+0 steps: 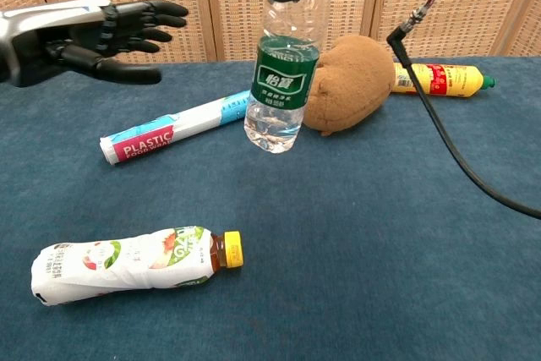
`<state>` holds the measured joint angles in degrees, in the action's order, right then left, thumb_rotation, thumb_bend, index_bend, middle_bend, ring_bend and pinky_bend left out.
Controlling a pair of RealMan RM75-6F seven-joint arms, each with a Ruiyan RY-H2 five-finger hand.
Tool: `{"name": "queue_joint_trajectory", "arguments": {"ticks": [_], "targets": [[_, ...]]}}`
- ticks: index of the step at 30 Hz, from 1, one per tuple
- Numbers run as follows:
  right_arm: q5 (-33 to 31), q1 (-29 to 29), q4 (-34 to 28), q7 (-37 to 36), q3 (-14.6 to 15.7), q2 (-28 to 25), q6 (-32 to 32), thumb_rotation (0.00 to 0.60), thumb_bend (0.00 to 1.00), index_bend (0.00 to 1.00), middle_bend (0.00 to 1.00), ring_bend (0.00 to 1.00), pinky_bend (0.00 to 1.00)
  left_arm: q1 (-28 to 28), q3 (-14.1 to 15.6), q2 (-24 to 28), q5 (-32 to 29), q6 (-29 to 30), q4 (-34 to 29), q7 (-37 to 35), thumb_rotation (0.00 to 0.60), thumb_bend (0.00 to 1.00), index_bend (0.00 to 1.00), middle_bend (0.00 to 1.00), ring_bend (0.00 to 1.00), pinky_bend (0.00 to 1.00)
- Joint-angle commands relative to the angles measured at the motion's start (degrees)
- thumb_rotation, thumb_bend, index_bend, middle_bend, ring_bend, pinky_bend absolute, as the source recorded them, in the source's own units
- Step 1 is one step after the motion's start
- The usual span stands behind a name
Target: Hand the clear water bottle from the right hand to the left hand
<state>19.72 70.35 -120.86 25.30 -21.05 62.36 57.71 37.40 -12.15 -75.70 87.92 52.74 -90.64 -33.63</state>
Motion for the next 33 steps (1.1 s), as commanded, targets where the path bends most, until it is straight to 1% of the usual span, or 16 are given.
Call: {"name": "queue_joint_trajectory", "arguments": {"ticks": [1, 7, 11, 17, 19, 20, 21, 23, 25, 27, 28, 29, 31, 33], "targets": [[-1.46, 1.07, 0.78, 0.47, -0.25, 1.08, 0.71, 0.6, 0.65, 0.52, 0.48, 0.55, 0.79, 3.06, -0.31, -5.1, 0.38, -0.77, 3.36, -4.73, 0.417, 0.0, 0.0, 0.0, 0.0, 0.0], [-3.49, 2.29, 1.52, 0.11, -0.88, 2.25, 1.34, 0.6, 0.65, 0.52, 0.48, 0.55, 0.79, 5.47, -1.35, -9.9, -1.89, -1.15, 5.88, -7.67, 0.415, 0.0, 0.0, 0.0, 0.0, 0.0], [-4.15, 2.78, 1.73, -0.01, -1.14, 2.71, 1.65, 0.6, 0.66, 0.52, 0.48, 0.55, 0.79, 6.79, -1.58, -11.48, -2.92, -2.12, 6.15, -8.41, 0.415, 0.0, 0.0, 0.0, 0.0, 0.0], [-4.67, 3.11, 1.19, -0.57, -1.75, 2.8, 1.98, 0.6, 0.66, 0.52, 0.48, 0.55, 0.79, 8.88, -2.85, -14.33, -6.62, -4.43, 6.45, -8.57, 0.414, 0.0, 0.0, 0.0, 0.0, 0.0], [-4.64, 3.09, 1.15, -0.66, -1.72, 2.75, 2.13, 0.6, 0.66, 0.52, 0.48, 0.55, 0.79, 9.68, -3.24, -15.16, -7.84, -5.37, 6.36, -8.43, 0.463, 0.0, 0.0, 0.0, 0.0, 0.0], [-4.64, 3.06, 1.13, -0.71, -1.72, 2.71, 2.15, 0.6, 0.66, 0.52, 0.48, 0.55, 0.79, 9.87, -3.36, -15.41, -8.23, -5.55, 6.36, -8.3, 0.509, 0.0, 0.0, 0.0, 0.0, 0.01], [-4.64, 3.01, 1.07, -0.82, -1.75, 2.62, 2.16, 0.6, 0.65, 0.52, 0.48, 0.55, 0.79, 10.13, -3.62, -15.77, -8.91, -5.78, 6.35, -8.12, 0.557, 0.0, 0.0, 0.0, 0.0, 0.02], [-4.59, 2.89, 0.85, -1.06, -1.84, 2.37, 2.04, 0.6, 0.65, 0.52, 0.48, 0.55, 0.79, 10.6, -3.86, -16.31, -9.89, -6.24, 6.46, -7.31, 0.596, 0.0, 0.0, 0.0, 0.0, 0.07], [-4.51, 2.79, 0.54, -1.27, -1.97, 2.03, 1.9, 0.6, 0.66, 0.52, 0.48, 0.55, 0.79, 11.19, -3.73, -16.29, -10.33, -7.17, 6.33, -6.38, 0.6, 0.0, 0.0, 0.0, 0.02, 0.14], [-4.34, 2.73, 0.29, -1.33, -2.03, 1.71, 1.84, 0.6, 0.66, 0.52, 0.48, 0.55, 0.79, 11.48, -3.87, -16.42, -10.77, -7.36, 6.02, -5.89, 0.6, 0.1, 0.0, 0.01, 0.08, 0.21], [-4.29, 2.73, 0.2, -1.29, -2.03, 1.59, 1.85, 0.6, 0.66, 0.52, 0.48, 0.55, 0.79, 11.54, -3.94, -16.52, -10.94, -7.27, 5.95, -5.63, 0.6, 0.14, 0.0, 0.02, 0.1, 0.23], [-4.29, 2.73, 0.06, -1.29, -2.03, 1.44, 1.85, 0.6, 0.66, 0.52, 0.48, 0.55, 0.79, 11.57, -4.1, -16.71, -11.32, -7.04, 5.8, -5.25, 0.6, 0.18, 0.0, 0.04, 0.13, 0.26], [-4.34, 2.72, -0.17, -1.34, -2.04, 1.21, 1.83, 0.6, 0.66, 0.52, 0.48, 0.55, 0.79, 11.62, -4.27, -16.88, -12.04, -6.91, 5.42, -4.59, 0.6, 0.19, 0.04, 0.09, 0.17, 0.31], [-4.32, 2.72, -0.37, -1.28, -1.99, 1.01, 1.82, 0.6, 0.66, 0.52, 0.48, 0.55, 0.79, 11.62, -4.45, -16.98, -12.66, -6.67, 5.17, -3.84, 0.6, 0.21, 0.13, 0.16, 0.21, 0.35]]}}
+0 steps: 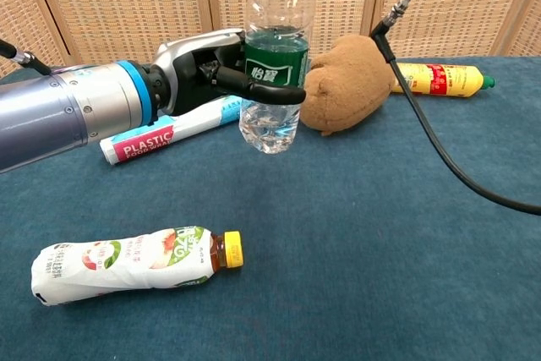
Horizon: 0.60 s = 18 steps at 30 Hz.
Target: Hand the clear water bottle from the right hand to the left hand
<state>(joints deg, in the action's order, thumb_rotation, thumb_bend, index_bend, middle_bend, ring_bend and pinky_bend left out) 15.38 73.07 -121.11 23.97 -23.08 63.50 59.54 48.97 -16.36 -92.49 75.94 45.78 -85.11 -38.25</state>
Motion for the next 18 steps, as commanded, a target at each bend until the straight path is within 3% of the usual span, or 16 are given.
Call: {"name": "queue_joint_trajectory", "arguments": {"ticks": [1, 6, 7, 8, 10, 11, 12, 14, 18], "targets": [[0.02, 0.01, -0.24, 0.07, 0.06, -0.22, -0.01, 0.6, 0.66, 0.52, 0.48, 0.55, 0.79, -0.01, -0.39, -0.29, -1.02, 0.55, -0.47, 1.12, 0.6, 0.23, 0.21, 0.22, 0.24, 0.38], [0.06, -0.07, -0.87, 0.04, 0.13, -0.74, 0.09, 0.6, 0.65, 0.52, 0.48, 0.55, 0.79, -0.35, -1.02, -0.54, -3.44, 1.44, -1.49, 3.28, 0.6, 0.31, 0.47, 0.4, 0.38, 0.49], [0.04, -0.09, -0.95, 0.04, 0.18, -0.82, 0.09, 0.6, 0.63, 0.51, 0.47, 0.55, 0.79, -0.36, -1.07, -0.48, -3.87, 1.37, -1.79, 3.58, 0.6, 0.32, 0.48, 0.41, 0.39, 0.49], [0.04, -0.1, -1.0, 0.06, 0.24, -0.88, 0.08, 0.6, 0.54, 0.46, 0.43, 0.52, 0.78, -0.36, -1.15, -0.41, -4.23, 1.3, -2.08, 3.84, 0.6, 0.33, 0.51, 0.43, 0.4, 0.5], [0.19, -0.16, -1.21, 0.05, 0.39, -1.1, -0.14, 0.6, 0.23, 0.23, 0.23, 0.33, 0.64, -0.38, -1.49, -0.24, -5.17, 1.22, -2.82, 4.25, 0.6, 0.33, 0.54, 0.45, 0.42, 0.52], [0.31, -0.26, -1.4, -0.01, 0.54, -1.33, -0.62, 0.6, 0.07, 0.1, 0.1, 0.18, 0.44, -0.41, -1.63, -0.25, -5.48, 1.35, -3.05, 4.53, 0.6, 0.33, 0.54, 0.45, 0.42, 0.52], [0.41, -0.38, -1.63, -0.09, 0.72, -1.73, -1.48, 0.6, 0.0, 0.01, 0.02, 0.05, 0.23, -0.41, -1.69, -0.25, -5.66, 1.47, -3.17, 4.92, 0.6, 0.33, 0.54, 0.45, 0.42, 0.52], [1.35, -1.2, -1.87, -1.92, 0.28, -2.46, -3.69, 0.6, 0.0, 0.0, 0.0, 0.0, 0.02, -0.37, -1.74, -0.21, -6.0, 1.53, -3.35, 5.64, 0.6, 0.33, 0.54, 0.45, 0.42, 0.52], [6.17, -3.19, -1.22, -5.01, -0.62, -2.7, -3.71, 0.6, 0.0, 0.0, 0.0, 0.0, 0.0, -0.38, -1.96, -0.17, -6.83, 1.44, -3.62, 6.22, 0.6, 0.33, 0.55, 0.45, 0.42, 0.52]]}}
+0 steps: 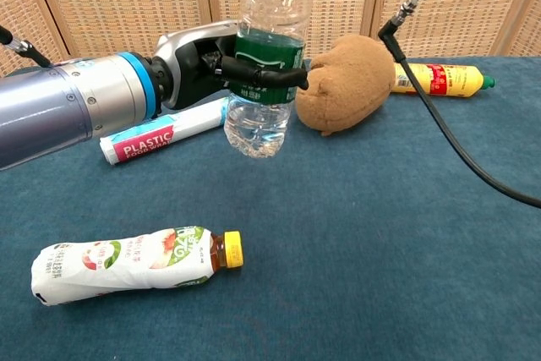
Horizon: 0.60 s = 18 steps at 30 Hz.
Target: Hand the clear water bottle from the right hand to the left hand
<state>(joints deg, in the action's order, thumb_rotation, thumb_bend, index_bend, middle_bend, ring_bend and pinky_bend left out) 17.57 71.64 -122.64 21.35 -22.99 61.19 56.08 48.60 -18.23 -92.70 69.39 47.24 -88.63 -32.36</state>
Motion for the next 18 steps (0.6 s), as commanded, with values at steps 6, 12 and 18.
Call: {"name": "queue_joint_trajectory", "arguments": {"ticks": [6, 12, 18], "targets": [[8.16, -3.91, -0.61, -4.98, -1.73, -2.01, 0.68, 0.6, 0.0, 0.0, 0.0, 0.0, 0.0, 0.03, -0.08, 0.24, -0.68, -0.27, -0.12, 1.13, 0.6, 0.33, 0.55, 0.45, 0.42, 0.52], [10.8, -6.92, -2.58, -7.78, -3.2, -6.42, 1.15, 0.6, 0.0, 0.0, 0.0, 0.0, 0.0, -0.3, 0.24, 0.3, -0.84, -0.13, 0.09, 1.71, 0.6, 0.34, 0.55, 0.46, 0.42, 0.52], [15.47, -12.46, -3.06, -10.06, -2.9, -12.51, 2.33, 0.6, 0.0, 0.0, 0.0, 0.0, 0.0, -1.39, 1.23, 1.13, -0.16, 0.4, 0.64, 1.67, 0.6, 0.34, 0.55, 0.46, 0.42, 0.52]]}}
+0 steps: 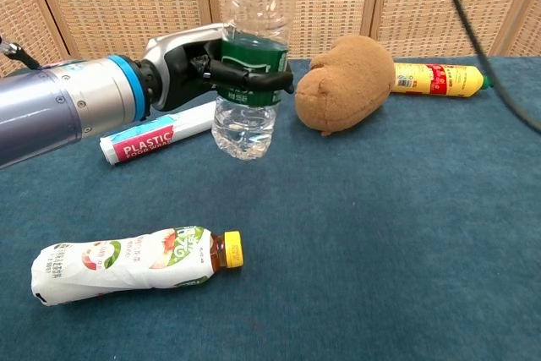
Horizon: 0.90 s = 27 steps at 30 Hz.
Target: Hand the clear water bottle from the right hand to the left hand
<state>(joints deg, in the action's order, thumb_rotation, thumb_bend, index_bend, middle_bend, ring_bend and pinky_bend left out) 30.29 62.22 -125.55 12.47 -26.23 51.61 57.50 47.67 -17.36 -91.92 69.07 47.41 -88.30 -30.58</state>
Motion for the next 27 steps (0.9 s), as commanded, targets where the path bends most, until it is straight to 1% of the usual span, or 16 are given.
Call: {"name": "queue_joint_trajectory", "arguments": {"ticks": [1, 4, 5, 8, 9, 11, 14, 17, 22, 24, 27], "targets": [[4.83, -4.76, -0.04, -1.78, 0.85, -4.21, 1.05, 0.6, 0.0, 0.0, 0.0, 0.0, 0.0, -0.84, 0.67, 0.63, 0.41, 0.37, 0.47, -0.38, 0.6, 0.34, 0.55, 0.46, 0.42, 0.52], [11.86, -10.18, 1.64, -3.33, 3.4, -7.24, 1.65, 0.6, 0.0, 0.0, 0.0, 0.0, 0.0, -2.15, 1.92, 1.63, 1.93, 1.0, 1.23, -1.44, 0.6, 0.34, 0.55, 0.46, 0.42, 0.52], [13.73, -11.35, 2.2, -3.8, 3.99, -7.55, 1.94, 0.6, 0.0, 0.0, 0.0, 0.0, 0.0, -2.48, 2.19, 1.86, 2.36, 1.24, 1.39, -1.8, 0.6, 0.34, 0.55, 0.46, 0.42, 0.52], [22.64, -16.98, 5.91, -6.2, 7.46, -7.64, 4.09, 0.6, 0.0, 0.0, 0.0, 0.0, 0.0, -4.13, 3.52, 2.96, 4.47, 2.57, 2.3, -3.72, 0.6, 0.33, 0.55, 0.46, 0.42, 0.52], [24.66, -18.07, 6.9, -6.73, 8.26, -7.36, 4.59, 0.6, 0.0, 0.0, 0.0, 0.0, 0.0, -4.54, 3.87, 3.21, 4.98, 2.95, 2.57, -4.16, 0.6, 0.34, 0.55, 0.46, 0.42, 0.52], [30.35, -21.37, 10.21, -8.29, 11.05, -6.0, 6.17, 0.6, 0.0, 0.0, 0.0, 0.0, 0.0, -5.7, 4.83, 3.9, 6.59, 4.12, 3.14, -5.76, 0.6, 0.34, 0.55, 0.46, 0.42, 0.52], [36.06, -24.7, 14.24, -9.75, 14.16, -3.73, 8.35, 0.6, 0.0, 0.0, 0.0, 0.0, 0.0, -7.26, 5.95, 4.96, 8.51, 5.98, 3.58, -7.76, 0.6, 0.33, 0.56, 0.46, 0.42, 0.52], [43.39, -28.64, 21.01, -11.54, 18.03, 0.5, 11.91, 0.6, 0.0, 0.0, 0.0, 0.0, 0.0, -9.45, 7.47, 6.77, 11.75, 9.25, 3.87, -11.01, 0.6, 0.33, 0.56, 0.46, 0.42, 0.52], [48.95, -33.18, 30.21, -13.79, 21.9, 6.6, 15.93, 0.6, 0.0, 0.0, 0.0, 0.0, 0.0, -11.21, 8.8, 8.82, 14.77, 12.29, 3.8, -14.92, 0.6, 0.33, 0.56, 0.46, 0.42, 0.52], [50.23, -34.76, 33.43, -14.18, 23.14, 8.78, 17.04, 0.6, 0.0, 0.0, 0.0, 0.0, 0.0, -10.94, 9.02, 9.0, 15.4, 12.12, 3.49, -15.4, 0.6, 0.33, 0.56, 0.46, 0.42, 0.52], [50.97, -36.63, 36.67, -15.15, 24.09, 11.26, 18.31, 0.6, 0.0, 0.0, 0.0, 0.0, 0.0, -10.07, 9.05, 8.39, 15.78, 11.28, 2.73, -15.31, 0.6, 0.33, 0.56, 0.46, 0.42, 0.52]]}}
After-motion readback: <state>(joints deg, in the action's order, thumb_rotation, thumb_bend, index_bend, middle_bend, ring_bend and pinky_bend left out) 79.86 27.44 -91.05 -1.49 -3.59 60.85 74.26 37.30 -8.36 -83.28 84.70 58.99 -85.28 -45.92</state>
